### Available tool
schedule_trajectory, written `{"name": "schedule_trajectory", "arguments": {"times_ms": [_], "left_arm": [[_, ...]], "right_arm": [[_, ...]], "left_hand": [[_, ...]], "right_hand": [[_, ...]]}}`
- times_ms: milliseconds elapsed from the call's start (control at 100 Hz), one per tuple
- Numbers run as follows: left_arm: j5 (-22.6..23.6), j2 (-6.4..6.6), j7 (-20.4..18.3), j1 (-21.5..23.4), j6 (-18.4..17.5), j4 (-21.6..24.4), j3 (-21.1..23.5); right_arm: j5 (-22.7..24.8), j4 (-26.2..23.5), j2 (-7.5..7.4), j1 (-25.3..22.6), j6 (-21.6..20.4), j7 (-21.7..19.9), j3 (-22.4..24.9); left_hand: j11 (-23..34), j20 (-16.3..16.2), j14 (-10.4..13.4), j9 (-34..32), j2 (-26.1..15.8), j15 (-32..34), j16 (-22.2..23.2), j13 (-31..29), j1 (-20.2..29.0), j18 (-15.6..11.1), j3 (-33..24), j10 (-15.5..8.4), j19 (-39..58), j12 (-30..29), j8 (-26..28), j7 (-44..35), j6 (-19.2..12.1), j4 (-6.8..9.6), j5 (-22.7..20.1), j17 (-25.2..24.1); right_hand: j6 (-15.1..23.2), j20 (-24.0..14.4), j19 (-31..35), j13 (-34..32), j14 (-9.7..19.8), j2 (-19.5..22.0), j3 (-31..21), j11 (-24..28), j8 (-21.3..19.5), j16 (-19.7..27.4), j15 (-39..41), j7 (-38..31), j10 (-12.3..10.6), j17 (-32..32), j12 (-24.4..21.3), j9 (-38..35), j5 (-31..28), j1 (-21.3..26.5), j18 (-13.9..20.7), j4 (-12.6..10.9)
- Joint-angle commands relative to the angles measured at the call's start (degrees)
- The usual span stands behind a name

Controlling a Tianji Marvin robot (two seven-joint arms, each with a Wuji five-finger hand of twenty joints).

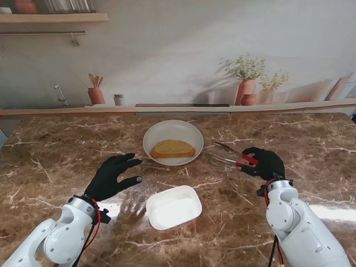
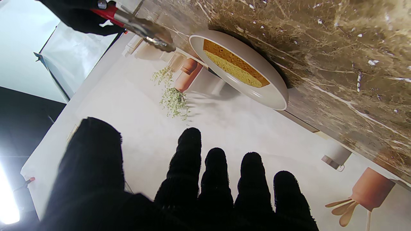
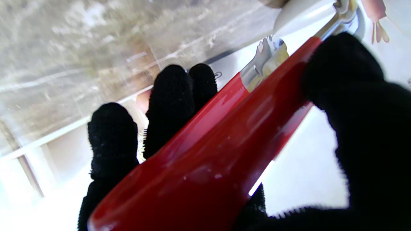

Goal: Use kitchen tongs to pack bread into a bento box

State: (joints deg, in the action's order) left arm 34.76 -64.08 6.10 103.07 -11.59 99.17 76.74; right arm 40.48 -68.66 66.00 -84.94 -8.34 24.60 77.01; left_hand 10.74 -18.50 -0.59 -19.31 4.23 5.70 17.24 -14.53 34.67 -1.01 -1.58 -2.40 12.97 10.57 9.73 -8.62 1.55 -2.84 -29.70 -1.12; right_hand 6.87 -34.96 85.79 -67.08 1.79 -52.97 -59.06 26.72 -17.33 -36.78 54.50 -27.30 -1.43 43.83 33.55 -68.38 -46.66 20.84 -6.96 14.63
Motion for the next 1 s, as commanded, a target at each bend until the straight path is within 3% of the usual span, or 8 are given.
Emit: {"name": "schedule_trajectory", "arguments": {"times_ms": [0,270,480,600,990], "left_arm": [[0.3,0.30,-0.5,0.1,0.0,0.2,0.1],[0.2,0.63,-2.4,-0.6,0.2,0.5,0.0],[0.2,0.78,-3.2,-0.8,0.3,0.7,0.2],[0.3,0.87,-3.7,-0.8,0.4,0.9,0.4],[-0.1,0.73,-3.1,-1.0,0.3,0.2,0.0]], "right_arm": [[0.4,-1.9,-0.30,0.2,-0.6,-0.8,0.4],[2.6,-4.5,-1.46,3.2,-1.9,-6.2,-1.2],[2.3,-5.6,-1.88,5.7,-0.1,-10.7,-4.4],[2.0,-5.6,-2.17,6.9,1.3,-13.3,-6.2],[2.3,-3.4,-2.50,11.2,7.0,-17.3,-11.2]], "left_hand": [[-0.8,-0.7,2.8,1.1,-0.9,-1.5,-0.7,2.6,0.0,-0.5,2.2,-0.4,-2.3,-0.2,1.0,-0.8,-1.8,1.77,-0.5,-0.8],[-0.8,-0.9,2.9,1.2,-1.0,-1.5,-0.7,2.7,0.0,-0.6,2.2,-0.4,-2.6,-0.2,1.0,-0.8,-1.8,1.78,-0.4,-0.8],[-0.7,-1.0,2.8,1.2,-0.9,-1.5,-0.7,2.6,0.0,-0.7,2.2,-0.4,-2.7,-0.2,1.1,-0.8,-1.8,1.78,-0.5,-0.8],[-0.7,-1.1,2.9,1.2,-0.8,-1.5,-0.7,2.6,0.0,-0.6,2.1,-0.5,-2.8,-0.2,1.1,-0.8,-1.8,1.79,-0.5,-0.8],[-0.6,-1.2,2.8,1.0,-0.8,-1.4,-0.7,2.6,0.0,-0.7,2.1,-0.5,-2.9,-0.2,1.0,-0.8,-1.7,1.78,-0.5,-0.8]], "right_hand": [[1.0,-0.9,3.1,-2.1,1.8,2.0,-3.4,1.7,-1.9,0.0,0.2,-2.5,-4.1,0.5,0.8,-3.3,-2.8,4.2,0.3,0.0],[0.3,-0.5,2.4,-1.6,2.0,3.1,-3.1,0.8,-2.0,-0.1,-0.3,-1.6,-3.9,0.3,0.3,-2.4,-2.1,4.2,0.8,-1.0],[-0.3,-0.5,2.2,-1.6,1.9,3.2,-2.9,0.5,-2.0,-0.3,-0.6,-1.2,-3.6,0.2,0.0,-2.1,-1.7,4.3,0.9,-1.6],[-0.4,-0.3,2.1,-1.6,1.9,3.3,-3.2,-0.2,-1.8,-0.6,-0.6,-0.2,-3.7,0.4,-1.4,-1.6,-1.0,3.4,1.3,-4.1],[-1.9,-0.3,2.0,-1.4,2.0,2.9,-3.2,-0.1,-1.4,-1.1,-0.5,0.6,-3.2,0.4,-2.0,-0.8,0.0,3.0,1.5,-4.1]]}}
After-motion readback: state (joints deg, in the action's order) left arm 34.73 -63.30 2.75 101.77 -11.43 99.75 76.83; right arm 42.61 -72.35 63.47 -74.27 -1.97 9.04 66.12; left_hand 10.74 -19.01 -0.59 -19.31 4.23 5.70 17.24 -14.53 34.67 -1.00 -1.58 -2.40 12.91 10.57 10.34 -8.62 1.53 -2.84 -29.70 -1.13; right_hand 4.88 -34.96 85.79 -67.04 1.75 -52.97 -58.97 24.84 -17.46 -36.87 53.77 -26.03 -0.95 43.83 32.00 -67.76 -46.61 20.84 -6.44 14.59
